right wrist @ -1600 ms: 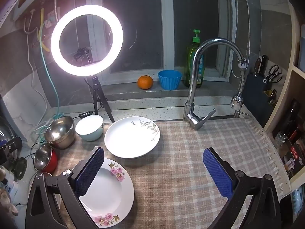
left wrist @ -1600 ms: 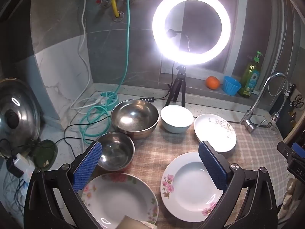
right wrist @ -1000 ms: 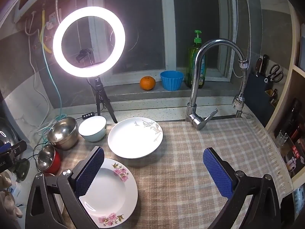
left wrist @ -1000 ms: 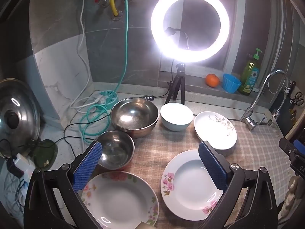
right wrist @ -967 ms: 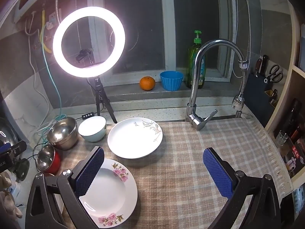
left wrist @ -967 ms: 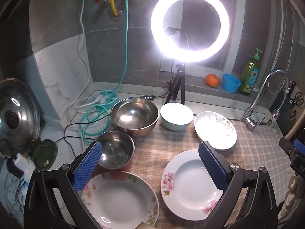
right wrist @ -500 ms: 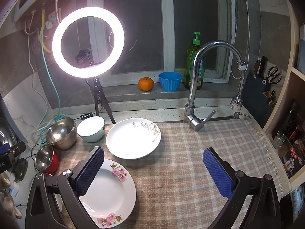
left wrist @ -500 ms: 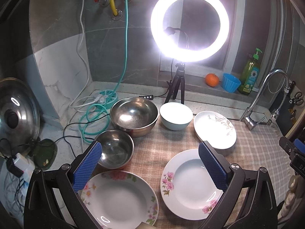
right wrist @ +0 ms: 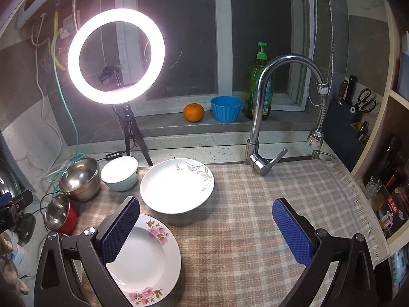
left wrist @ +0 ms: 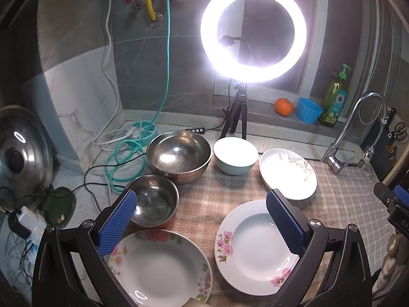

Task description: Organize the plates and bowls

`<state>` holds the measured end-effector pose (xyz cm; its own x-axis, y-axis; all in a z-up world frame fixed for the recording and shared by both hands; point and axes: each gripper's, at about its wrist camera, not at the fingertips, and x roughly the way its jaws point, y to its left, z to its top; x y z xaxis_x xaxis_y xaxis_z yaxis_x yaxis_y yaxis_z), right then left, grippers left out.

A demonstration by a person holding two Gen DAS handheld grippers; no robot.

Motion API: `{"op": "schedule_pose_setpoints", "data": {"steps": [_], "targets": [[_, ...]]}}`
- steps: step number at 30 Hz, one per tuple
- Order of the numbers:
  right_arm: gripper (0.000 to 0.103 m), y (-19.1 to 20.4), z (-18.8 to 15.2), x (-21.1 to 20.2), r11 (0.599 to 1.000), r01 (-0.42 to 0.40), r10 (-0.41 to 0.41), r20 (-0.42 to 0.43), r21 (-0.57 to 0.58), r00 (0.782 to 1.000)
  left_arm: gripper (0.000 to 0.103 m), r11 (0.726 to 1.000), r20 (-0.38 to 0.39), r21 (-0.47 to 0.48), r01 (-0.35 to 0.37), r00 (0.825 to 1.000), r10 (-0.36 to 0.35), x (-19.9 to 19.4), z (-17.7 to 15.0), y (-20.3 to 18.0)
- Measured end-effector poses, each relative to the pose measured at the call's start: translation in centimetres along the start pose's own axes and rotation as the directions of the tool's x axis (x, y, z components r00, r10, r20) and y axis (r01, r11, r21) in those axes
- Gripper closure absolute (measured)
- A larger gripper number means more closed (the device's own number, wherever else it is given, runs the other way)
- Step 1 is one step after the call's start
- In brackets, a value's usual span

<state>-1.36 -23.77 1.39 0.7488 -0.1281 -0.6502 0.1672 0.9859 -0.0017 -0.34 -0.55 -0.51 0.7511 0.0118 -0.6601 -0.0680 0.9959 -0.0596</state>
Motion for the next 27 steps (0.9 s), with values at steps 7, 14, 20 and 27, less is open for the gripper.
{"op": "schedule_pose_setpoints", "data": {"steps": [7, 14, 20, 27], "targets": [[0.0, -0.03, 0.07, -0.02, 1.0, 0.004, -0.004, 0.003, -0.004, 1.0, 0.002, 1.0, -0.002, 0.007, 0.008, 1.0, -0.008, 0.14, 0.21, -0.33], [0.0, -0.12, 0.06, -0.15, 1.0, 0.007, -0.007, 0.002, -0.002, 1.0, 0.002, 1.0, -0.002, 0.006, 0.009, 1.0, -0.009, 0.12, 0.29, -0.33], [0.0, -0.15, 0.04, -0.19, 1.0, 0.007, -0.007, 0.001, -0.002, 1.0, 0.002, 1.0, -0.006, 0.011, 0.014, 1.0, -0.014, 0.22, 0.53, -0.76], [0.0, -0.19, -0.01, -0.17, 1.0, 0.006, -0.006, -0.001, -0.001, 1.0, 0.002, 1.0, -0.008, 0.01, 0.016, 1.0, -0.016, 0.26, 0.56, -0.82]]}}
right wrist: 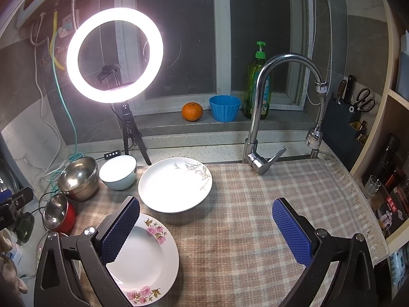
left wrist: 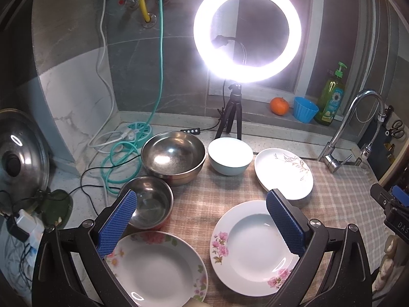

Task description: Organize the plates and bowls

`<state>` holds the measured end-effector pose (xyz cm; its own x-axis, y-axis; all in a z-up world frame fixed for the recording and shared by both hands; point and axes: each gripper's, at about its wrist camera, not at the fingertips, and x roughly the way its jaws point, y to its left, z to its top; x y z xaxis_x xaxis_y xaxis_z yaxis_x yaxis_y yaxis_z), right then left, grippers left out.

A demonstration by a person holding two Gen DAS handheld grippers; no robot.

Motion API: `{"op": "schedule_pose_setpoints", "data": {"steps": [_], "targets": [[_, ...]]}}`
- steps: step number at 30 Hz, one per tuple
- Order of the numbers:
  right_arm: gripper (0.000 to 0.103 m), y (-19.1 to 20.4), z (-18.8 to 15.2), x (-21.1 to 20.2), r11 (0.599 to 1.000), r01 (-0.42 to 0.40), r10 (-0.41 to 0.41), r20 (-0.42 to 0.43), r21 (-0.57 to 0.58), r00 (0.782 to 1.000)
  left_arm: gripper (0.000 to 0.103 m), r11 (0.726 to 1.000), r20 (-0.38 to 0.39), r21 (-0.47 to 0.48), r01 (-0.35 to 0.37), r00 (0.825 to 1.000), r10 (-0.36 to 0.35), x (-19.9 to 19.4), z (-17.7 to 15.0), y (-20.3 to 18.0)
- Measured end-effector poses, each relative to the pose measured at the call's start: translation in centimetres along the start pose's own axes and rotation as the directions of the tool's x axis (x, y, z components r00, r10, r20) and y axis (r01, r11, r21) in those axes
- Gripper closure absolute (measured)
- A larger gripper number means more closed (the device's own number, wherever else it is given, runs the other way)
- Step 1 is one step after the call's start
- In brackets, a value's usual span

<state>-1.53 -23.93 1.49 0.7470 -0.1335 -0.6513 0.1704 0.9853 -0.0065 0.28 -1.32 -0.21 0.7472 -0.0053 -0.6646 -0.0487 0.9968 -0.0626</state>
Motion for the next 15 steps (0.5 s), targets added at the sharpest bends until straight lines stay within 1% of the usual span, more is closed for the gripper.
{"op": "schedule_pose_setpoints", "data": {"steps": [15], "targets": [[0.0, -0.2, -0.3, 0.57, 1.0, 0.001, -0.001, -0.012, 0.0, 1.0, 0.002, 1.0, -0.012, 0.006, 0.007, 1.0, -0.007, 0.42, -0.23, 0.08]]}}
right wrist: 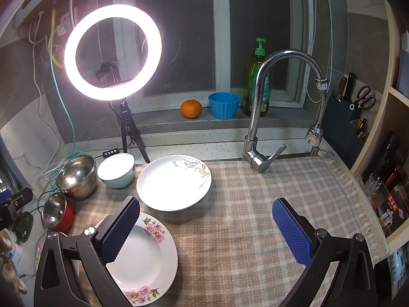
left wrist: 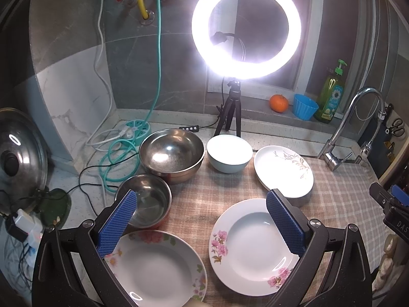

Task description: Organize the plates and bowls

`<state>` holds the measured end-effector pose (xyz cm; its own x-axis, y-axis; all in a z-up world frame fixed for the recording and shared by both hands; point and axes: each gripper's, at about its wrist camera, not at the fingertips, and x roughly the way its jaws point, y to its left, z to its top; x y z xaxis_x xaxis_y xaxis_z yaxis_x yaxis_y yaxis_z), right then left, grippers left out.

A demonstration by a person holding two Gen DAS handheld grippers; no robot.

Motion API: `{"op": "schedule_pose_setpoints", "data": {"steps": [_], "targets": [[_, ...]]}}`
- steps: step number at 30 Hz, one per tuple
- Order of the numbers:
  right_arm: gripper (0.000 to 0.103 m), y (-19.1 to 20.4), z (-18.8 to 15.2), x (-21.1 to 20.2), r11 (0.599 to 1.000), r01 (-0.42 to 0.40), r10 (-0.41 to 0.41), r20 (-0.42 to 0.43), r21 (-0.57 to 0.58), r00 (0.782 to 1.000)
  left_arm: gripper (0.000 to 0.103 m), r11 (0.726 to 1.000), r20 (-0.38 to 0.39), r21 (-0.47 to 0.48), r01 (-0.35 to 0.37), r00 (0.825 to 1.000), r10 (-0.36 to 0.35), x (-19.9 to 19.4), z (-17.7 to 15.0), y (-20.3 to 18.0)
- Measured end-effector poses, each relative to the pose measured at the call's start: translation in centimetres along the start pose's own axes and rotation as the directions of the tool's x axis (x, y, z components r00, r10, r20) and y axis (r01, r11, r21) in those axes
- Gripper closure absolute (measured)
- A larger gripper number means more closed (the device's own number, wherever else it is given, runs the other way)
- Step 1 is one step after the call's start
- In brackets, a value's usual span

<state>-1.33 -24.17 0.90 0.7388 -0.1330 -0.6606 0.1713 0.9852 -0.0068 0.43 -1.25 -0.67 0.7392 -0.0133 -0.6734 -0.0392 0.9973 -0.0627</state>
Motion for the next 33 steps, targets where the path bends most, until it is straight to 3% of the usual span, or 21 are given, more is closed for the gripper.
{"op": "schedule_pose_setpoints", "data": {"steps": [9, 20, 25, 27, 30, 33], "targets": [[0.0, -0.6, -0.7, 1.0, 1.0, -0.023, 0.023, -0.014, 0.012, 1.0, 0.002, 1.0, -0.044, -0.001, 0.021, 0.999, -0.021, 1.1, -0.5, 0.2], [0.002, -1.0, -2.6, 3.4, 0.994, -0.104, 0.106, -0.103, 0.026, 0.989, 0.003, 0.997, -0.155, -0.029, 0.072, 0.985, -0.076, 3.3, -2.0, 1.4], [0.018, -1.2, -3.5, 4.9, 0.987, -0.153, 0.161, -0.174, 0.057, 0.971, 0.013, 0.994, -0.222, -0.05, 0.095, 0.969, -0.104, 4.8, -2.9, 1.8], [0.022, -1.3, -3.9, 5.4, 0.981, -0.179, 0.19, -0.202, 0.073, 0.961, 0.032, 0.992, -0.253, -0.053, 0.112, 0.96, -0.122, 5.4, -3.3, 1.9], [0.034, -1.4, -4.6, 6.2, 0.973, -0.211, 0.228, -0.243, 0.097, 0.943, 0.046, 0.991, -0.297, -0.04, 0.126, 0.946, -0.132, 6.5, -4.0, 1.7], [0.047, -1.4, -5.4, 7.3, 0.957, -0.258, 0.287, -0.295, 0.135, 0.911, 0.05, 0.989, -0.333, -0.024, 0.147, 0.931, -0.146, 7.2, -4.7, 1.3]]}}
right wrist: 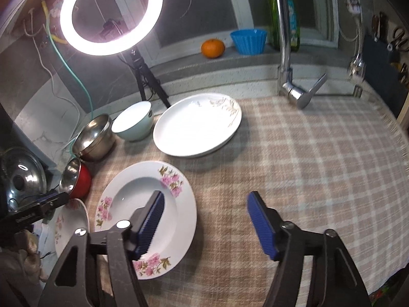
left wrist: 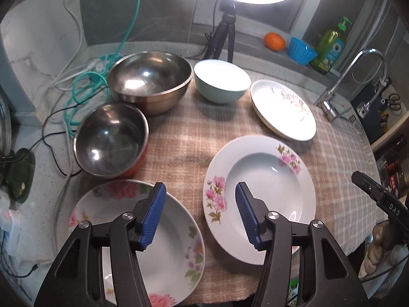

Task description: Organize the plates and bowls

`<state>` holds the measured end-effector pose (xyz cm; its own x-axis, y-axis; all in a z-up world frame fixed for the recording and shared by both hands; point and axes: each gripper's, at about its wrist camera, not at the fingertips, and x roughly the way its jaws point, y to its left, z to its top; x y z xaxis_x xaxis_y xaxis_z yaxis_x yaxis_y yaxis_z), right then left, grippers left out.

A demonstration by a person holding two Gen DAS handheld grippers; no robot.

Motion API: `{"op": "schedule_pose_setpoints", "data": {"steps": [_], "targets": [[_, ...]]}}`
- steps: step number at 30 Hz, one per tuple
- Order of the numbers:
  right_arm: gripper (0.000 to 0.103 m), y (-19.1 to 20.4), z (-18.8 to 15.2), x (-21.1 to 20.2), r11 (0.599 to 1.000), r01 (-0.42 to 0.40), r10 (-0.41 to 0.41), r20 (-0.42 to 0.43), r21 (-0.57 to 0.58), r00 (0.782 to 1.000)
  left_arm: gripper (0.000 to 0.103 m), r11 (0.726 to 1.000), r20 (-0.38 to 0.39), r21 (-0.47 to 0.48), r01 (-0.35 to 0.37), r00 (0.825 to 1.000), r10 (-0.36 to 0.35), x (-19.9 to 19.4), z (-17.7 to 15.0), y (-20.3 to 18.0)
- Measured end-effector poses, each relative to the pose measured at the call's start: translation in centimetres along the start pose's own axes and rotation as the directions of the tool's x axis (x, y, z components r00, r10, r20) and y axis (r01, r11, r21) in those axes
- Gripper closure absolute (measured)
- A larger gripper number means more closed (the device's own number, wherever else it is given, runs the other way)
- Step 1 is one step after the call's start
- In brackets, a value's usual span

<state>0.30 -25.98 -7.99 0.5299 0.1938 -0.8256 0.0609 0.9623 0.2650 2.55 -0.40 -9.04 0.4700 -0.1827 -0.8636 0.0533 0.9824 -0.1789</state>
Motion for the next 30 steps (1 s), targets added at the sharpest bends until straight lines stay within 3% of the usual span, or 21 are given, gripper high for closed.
{"op": "schedule_pose_setpoints", "data": {"steps": [3, 11, 14, 17, 30], "targets": [[0.06, -0.3, -0.5, 1.5, 0.999, -0.046, 0.048, -0.068, 0.026, 0.997, 0.067, 1.0, -0.045, 0.007, 0.022, 0.999, -0.021, 1.0, -0.2, -0.2], [0.084, -0.8, -1.3, 4.3, 0.996, -0.076, 0.084, -0.171, 0.051, 0.982, 0.068, 0.998, -0.131, 0.0, 0.055, 0.99, -0.054, 3.4, -0.2, 0.1], [0.084, -1.2, -1.2, 5.0, 0.994, -0.086, 0.097, -0.195, 0.066, 0.976, 0.068, 0.998, -0.156, -0.009, 0.069, 0.985, -0.07, 4.1, 0.0, 0.2], [0.085, -1.3, -1.2, 5.6, 0.993, -0.093, 0.108, -0.218, 0.077, 0.97, 0.075, 0.997, -0.177, -0.007, 0.071, 0.982, -0.071, 4.9, 0.1, 0.0], [0.087, -1.8, -1.2, 7.3, 0.982, -0.135, 0.166, -0.271, 0.131, 0.948, 0.075, 0.996, -0.226, -0.016, 0.084, 0.97, -0.085, 6.5, 0.4, -0.3]]}}
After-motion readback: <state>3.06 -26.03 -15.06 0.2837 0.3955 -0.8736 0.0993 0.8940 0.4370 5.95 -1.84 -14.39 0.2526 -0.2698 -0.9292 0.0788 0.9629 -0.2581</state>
